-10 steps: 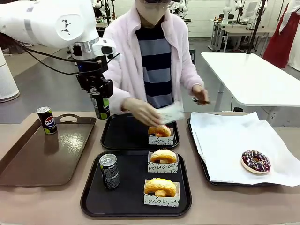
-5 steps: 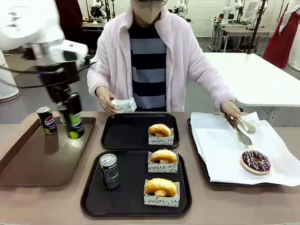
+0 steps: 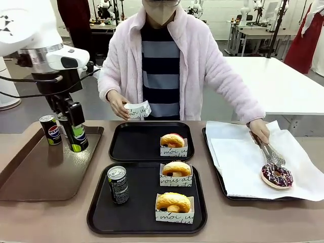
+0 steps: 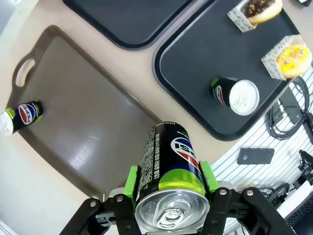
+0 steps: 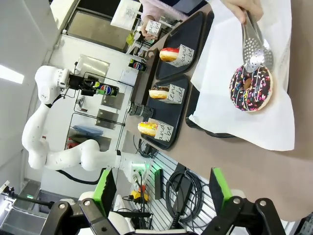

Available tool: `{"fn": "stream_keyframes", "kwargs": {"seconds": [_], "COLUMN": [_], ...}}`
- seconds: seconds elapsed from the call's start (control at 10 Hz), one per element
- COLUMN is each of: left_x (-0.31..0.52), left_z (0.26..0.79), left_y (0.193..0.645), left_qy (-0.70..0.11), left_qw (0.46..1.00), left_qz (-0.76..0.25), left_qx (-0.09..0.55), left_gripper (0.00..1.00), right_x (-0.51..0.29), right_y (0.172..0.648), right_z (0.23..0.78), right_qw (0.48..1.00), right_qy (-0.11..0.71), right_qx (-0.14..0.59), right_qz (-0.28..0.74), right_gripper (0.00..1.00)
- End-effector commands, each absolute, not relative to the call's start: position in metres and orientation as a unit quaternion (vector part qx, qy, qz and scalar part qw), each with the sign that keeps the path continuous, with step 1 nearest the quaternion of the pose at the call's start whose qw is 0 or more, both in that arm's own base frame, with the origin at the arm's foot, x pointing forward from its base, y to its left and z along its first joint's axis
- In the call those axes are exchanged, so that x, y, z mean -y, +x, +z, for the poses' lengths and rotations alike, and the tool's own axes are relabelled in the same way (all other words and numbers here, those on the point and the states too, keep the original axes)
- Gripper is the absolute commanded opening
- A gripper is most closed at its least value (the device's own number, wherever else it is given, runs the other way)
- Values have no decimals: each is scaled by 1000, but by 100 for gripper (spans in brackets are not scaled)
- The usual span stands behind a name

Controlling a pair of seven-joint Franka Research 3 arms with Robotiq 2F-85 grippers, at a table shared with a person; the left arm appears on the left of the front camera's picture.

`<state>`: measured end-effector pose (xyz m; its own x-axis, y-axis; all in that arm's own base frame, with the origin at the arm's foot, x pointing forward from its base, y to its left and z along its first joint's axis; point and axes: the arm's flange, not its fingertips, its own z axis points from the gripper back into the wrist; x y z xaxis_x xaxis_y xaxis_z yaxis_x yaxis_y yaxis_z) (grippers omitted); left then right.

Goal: Set up donuts and drinks on trays.
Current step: Pick up one Pepsi coke from the Handle tray and place it on the Flat Tray without a Pepsi coke.

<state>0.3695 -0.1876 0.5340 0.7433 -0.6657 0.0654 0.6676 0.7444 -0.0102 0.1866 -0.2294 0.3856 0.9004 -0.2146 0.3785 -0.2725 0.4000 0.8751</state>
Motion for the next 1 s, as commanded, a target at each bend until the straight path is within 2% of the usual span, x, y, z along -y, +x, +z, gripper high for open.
{"fn": "stream_keyframes", "kwargs": {"seconds": [0.0,0.3,0.9], "left_x": [204,231,239], "left_z": [543,537,521], "left_y": [400,454,494], "left_qy": [7,-6,-21], "left_qw": [943,947,955], "left_qz": [-329,-318,-295], "left_qx": [39,37,27], "left_gripper": [59,59,59], "right_x": [228,228,228], "right_y": [185,185,185], "right_z": [385,385,385], "right_qw": [802,802,802], "right_qy": [551,551,551], "right_qx": [229,229,229], "right_qz": [24,24,24], "right_gripper": [100,100,100]}}
